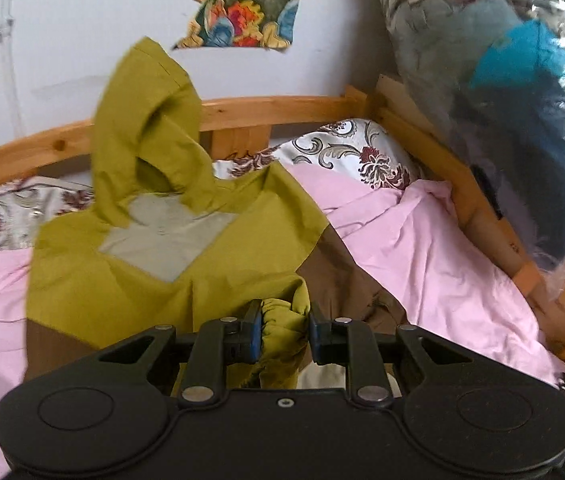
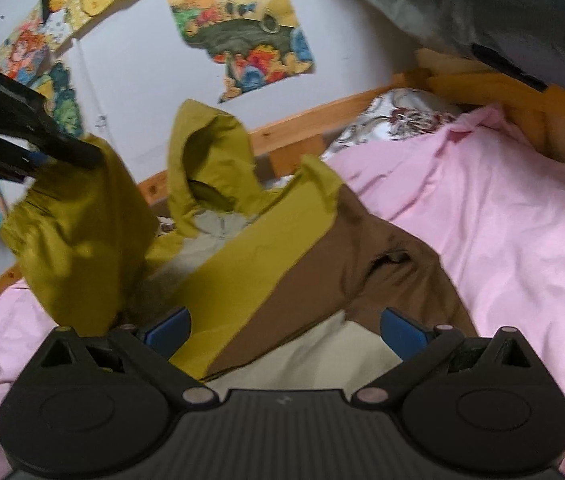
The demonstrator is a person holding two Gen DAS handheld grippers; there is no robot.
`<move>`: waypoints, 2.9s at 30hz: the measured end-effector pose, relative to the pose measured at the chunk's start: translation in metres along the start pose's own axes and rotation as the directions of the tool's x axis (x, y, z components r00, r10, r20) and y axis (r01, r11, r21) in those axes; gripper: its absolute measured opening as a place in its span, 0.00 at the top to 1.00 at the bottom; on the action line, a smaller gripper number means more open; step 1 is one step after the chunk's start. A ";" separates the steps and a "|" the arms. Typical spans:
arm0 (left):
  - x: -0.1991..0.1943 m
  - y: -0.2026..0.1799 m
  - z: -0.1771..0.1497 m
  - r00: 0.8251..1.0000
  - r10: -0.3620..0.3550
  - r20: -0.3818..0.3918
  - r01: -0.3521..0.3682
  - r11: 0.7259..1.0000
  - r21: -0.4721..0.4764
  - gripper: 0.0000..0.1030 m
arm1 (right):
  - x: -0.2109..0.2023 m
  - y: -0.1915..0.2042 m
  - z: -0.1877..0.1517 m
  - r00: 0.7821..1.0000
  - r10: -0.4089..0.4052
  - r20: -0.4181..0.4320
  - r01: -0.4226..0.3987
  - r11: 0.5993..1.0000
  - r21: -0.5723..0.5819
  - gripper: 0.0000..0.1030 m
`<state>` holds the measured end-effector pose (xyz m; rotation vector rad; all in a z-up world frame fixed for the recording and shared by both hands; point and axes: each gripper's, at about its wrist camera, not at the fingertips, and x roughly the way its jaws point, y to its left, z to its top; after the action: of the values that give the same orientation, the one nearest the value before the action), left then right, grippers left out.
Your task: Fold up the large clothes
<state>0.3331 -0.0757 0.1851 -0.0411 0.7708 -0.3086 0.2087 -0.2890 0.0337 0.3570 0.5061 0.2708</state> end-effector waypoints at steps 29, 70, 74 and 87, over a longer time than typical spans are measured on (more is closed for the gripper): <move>0.032 0.194 -0.140 0.925 0.370 0.093 -0.349 0.919 -0.181 0.04 | 0.048 0.003 -0.038 0.998 0.028 -0.048 -0.036 0.984 -0.177 0.12; 0.108 0.188 -0.141 0.959 0.242 0.147 -0.242 0.970 -0.022 0.01 | 0.198 0.120 0.176 0.992 0.122 -0.016 -0.109 0.813 -0.572 0.00; 0.100 0.189 -0.141 0.959 0.239 0.151 -0.235 0.971 -0.041 0.01 | 0.262 0.158 0.238 0.988 0.151 0.037 -0.105 0.819 -0.565 0.00; 0.075 0.203 -0.144 0.961 0.233 0.151 -0.214 0.968 -0.133 0.01 | 0.367 0.171 0.312 0.981 0.193 -0.031 -0.194 0.944 -0.266 0.20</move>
<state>0.3371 0.1075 0.0005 -0.0872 0.6205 -0.0436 0.6504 -0.0927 0.2011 0.1413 0.4322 0.5258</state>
